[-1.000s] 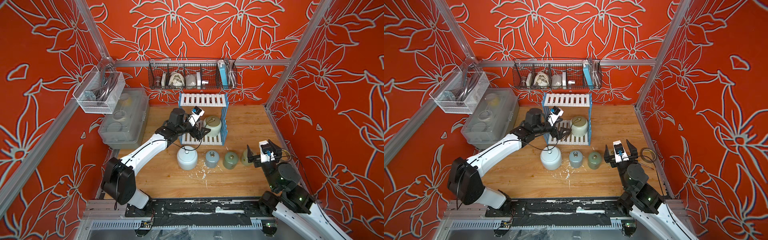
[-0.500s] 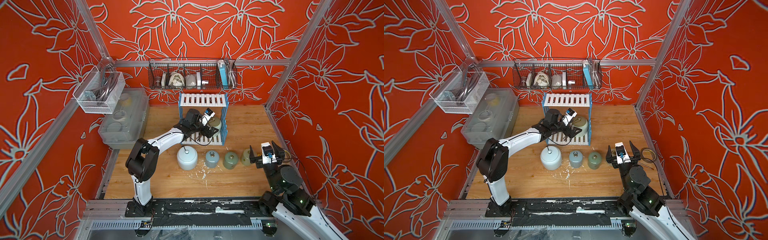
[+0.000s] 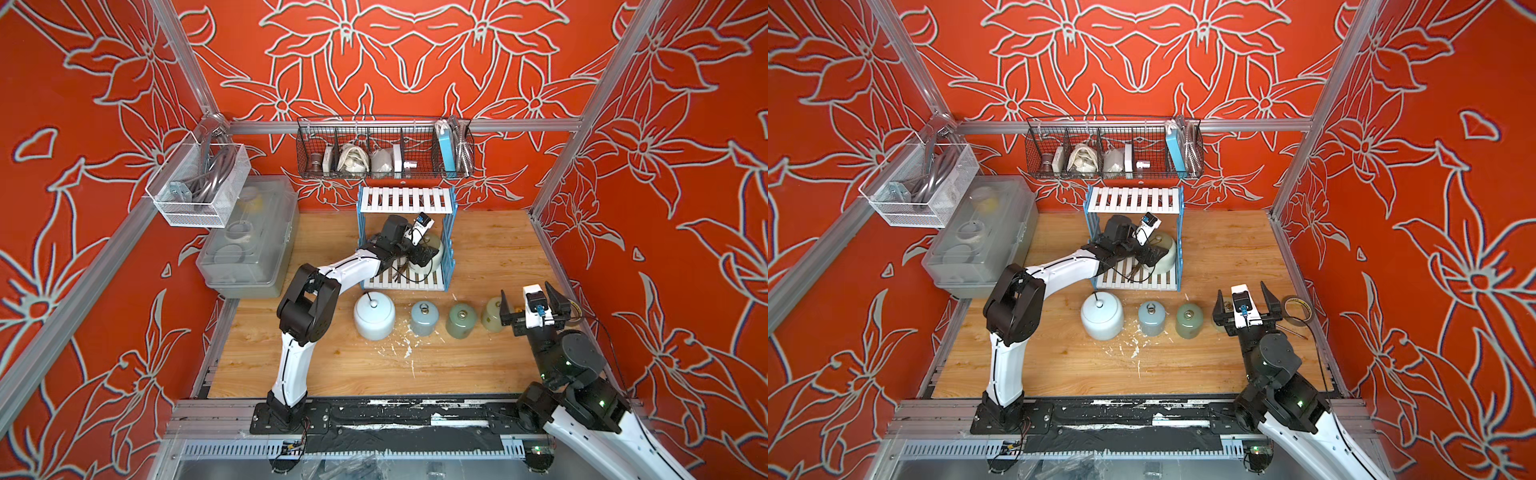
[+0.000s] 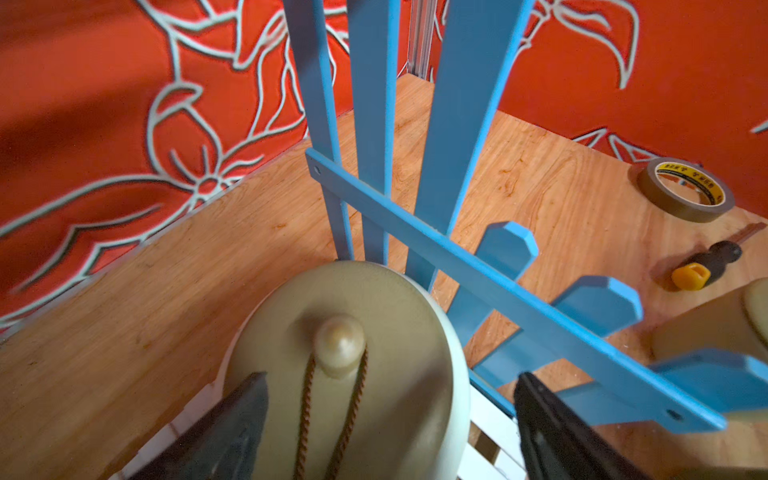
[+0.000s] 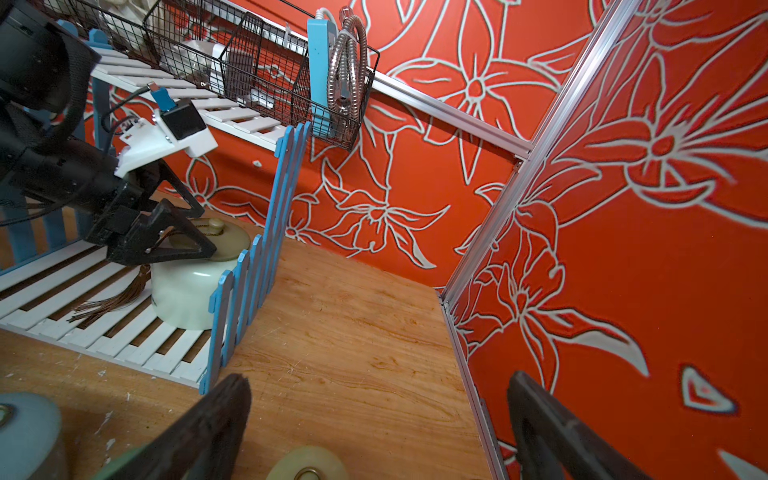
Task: Remove the tea canisters from the shelf
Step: Adjust the shelf at the center of the board.
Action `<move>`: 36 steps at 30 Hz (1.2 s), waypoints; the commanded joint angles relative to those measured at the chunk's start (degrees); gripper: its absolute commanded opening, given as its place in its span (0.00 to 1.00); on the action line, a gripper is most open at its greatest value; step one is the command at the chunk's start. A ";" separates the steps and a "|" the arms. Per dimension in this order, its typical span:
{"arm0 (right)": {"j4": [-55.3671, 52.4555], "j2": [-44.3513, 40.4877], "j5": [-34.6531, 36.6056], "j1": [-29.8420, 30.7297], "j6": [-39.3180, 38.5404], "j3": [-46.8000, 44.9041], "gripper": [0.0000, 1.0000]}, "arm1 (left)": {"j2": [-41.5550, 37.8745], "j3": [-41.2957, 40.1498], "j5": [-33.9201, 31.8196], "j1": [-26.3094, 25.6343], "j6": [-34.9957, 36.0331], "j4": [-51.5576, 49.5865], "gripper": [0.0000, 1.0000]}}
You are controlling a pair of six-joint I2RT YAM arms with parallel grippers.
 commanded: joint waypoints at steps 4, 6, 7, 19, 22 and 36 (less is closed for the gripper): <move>0.80 -0.86 0.81 -0.47 -0.01 -0.49 1.00 | 3.09 3.34 -2.09 1.15 0.58 1.53 0.89; 0.88 -1.08 0.93 -0.47 -0.11 -0.63 0.99 | 4.06 4.75 -1.94 2.04 -0.48 0.82 0.88; 0.97 -1.11 0.82 -0.55 -0.16 -0.73 1.00 | 4.66 5.66 -1.62 2.28 -0.63 0.04 0.87; 0.80 -1.42 0.68 -0.65 -0.02 -0.66 1.00 | 5.94 7.04 -3.61 2.75 1.17 0.88 0.86; 0.93 -1.40 0.41 -0.72 -0.06 -0.74 1.00 | 3.71 3.65 -4.80 3.08 -1.15 4.87 0.89; 0.71 -1.24 0.42 -0.91 -0.14 -0.75 1.00 | 8.09 4.55 -7.41 3.17 -3.71 17.00 0.89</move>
